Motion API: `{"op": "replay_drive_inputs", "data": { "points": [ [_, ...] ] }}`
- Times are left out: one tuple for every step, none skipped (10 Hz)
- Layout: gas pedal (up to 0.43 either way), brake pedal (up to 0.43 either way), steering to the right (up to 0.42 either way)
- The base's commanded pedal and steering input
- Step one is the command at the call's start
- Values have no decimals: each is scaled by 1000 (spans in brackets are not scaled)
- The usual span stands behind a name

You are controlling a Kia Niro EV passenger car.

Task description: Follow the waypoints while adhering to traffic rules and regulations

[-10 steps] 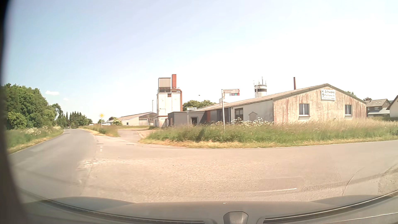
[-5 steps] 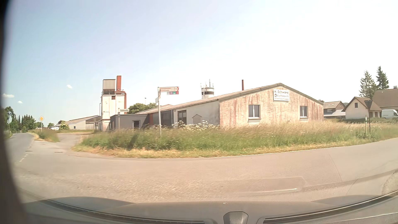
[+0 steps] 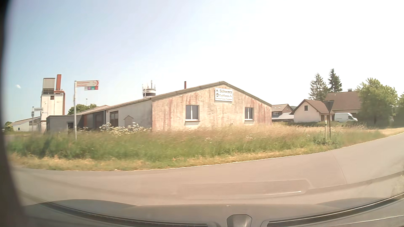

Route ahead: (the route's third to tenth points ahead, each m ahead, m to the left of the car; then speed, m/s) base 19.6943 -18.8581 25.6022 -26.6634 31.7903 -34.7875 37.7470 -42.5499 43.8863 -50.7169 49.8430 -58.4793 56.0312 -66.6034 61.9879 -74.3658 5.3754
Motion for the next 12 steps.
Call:
{"op": "replay_drive_inputs", "data": {
  "points": [
    [280,6,414],
    [280,6,408],
    [280,6,406],
    [280,6,404],
    [280,6,397],
    [287,6,390],
    [287,6,384],
    [287,6,373],
    [287,6,355],
    [299,12,320],
    [311,6,287],
    [319,6,248]
  ]
}}
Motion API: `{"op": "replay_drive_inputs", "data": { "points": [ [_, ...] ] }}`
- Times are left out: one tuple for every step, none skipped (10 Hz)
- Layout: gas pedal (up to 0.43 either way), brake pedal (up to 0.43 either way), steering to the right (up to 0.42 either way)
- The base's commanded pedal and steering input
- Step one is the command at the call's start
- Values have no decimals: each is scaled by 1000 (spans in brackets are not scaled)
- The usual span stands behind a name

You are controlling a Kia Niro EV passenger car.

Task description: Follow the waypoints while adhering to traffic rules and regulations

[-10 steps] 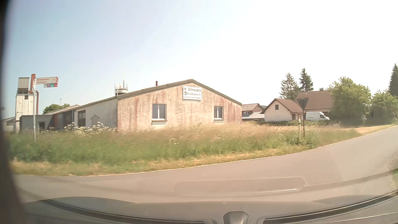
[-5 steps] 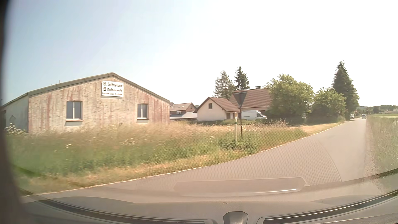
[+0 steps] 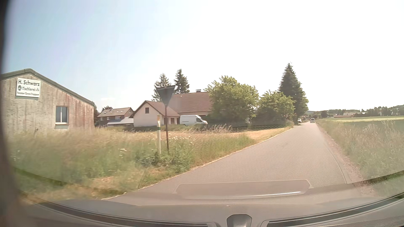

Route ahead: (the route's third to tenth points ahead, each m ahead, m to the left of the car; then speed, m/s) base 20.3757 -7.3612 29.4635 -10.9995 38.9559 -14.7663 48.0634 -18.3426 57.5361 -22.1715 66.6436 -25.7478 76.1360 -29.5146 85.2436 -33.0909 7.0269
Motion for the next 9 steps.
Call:
{"op": "replay_drive_inputs", "data": {
  "points": [
    [319,6,216],
    [319,6,192],
    [319,6,167],
    [331,6,143],
    [339,12,129],
    [339,6,122],
    [339,6,117],
    [339,6,115],
    [339,6,115]
  ]
}}
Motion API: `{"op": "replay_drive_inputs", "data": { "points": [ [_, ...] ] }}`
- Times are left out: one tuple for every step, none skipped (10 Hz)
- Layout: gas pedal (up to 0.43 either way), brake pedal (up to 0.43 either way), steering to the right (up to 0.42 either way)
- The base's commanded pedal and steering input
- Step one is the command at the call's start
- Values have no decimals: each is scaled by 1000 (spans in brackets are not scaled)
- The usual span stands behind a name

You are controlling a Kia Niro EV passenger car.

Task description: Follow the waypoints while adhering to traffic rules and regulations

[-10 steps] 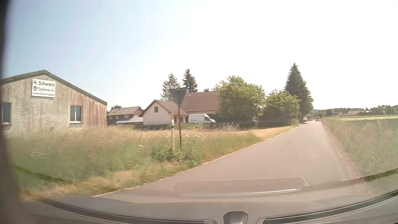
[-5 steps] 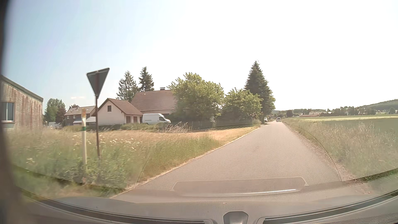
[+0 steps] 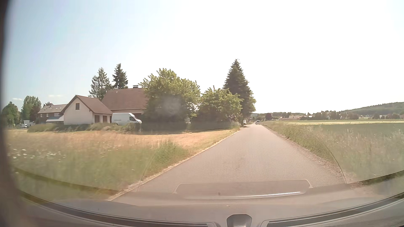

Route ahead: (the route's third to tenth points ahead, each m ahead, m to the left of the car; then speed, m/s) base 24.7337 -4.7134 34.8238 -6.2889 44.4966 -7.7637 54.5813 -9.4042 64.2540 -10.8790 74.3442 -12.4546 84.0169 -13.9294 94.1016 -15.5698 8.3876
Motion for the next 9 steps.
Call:
{"op": "replay_drive_inputs", "data": {
  "points": [
    [339,6,115],
    [350,6,112],
    [350,6,108],
    [350,6,98],
    [358,6,86],
    [358,6,80],
    [370,6,70],
    [370,6,57],
    [370,6,41]
  ]
}}
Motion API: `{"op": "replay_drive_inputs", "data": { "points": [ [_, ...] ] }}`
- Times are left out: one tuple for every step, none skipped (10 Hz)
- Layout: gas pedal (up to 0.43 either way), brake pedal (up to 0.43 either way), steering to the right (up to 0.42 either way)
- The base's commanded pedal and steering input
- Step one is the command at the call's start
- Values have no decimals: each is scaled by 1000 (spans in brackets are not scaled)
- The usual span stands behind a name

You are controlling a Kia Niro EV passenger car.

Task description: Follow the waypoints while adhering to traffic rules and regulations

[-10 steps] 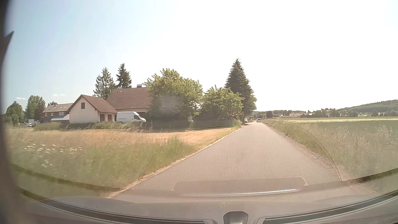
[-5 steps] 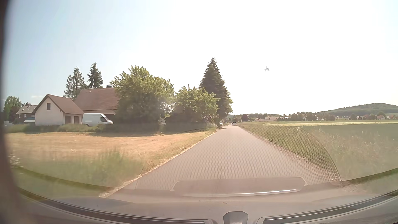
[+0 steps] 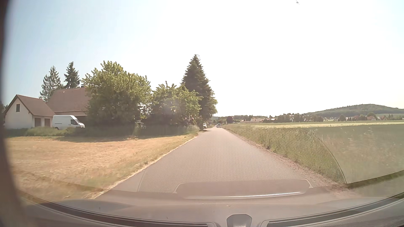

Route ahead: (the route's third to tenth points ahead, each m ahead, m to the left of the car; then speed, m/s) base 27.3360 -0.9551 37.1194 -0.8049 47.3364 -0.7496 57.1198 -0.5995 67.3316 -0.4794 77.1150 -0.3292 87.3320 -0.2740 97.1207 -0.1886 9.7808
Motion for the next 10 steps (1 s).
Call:
{"op": "replay_drive_inputs", "data": {
  "points": [
    [378,6,29],
    [378,6,21],
    [378,6,10],
    [378,6,5],
    [378,6,4],
    [378,6,4],
    [378,6,3],
    [378,6,3],
    [378,6,2],
    [378,6,1]
  ]
}}
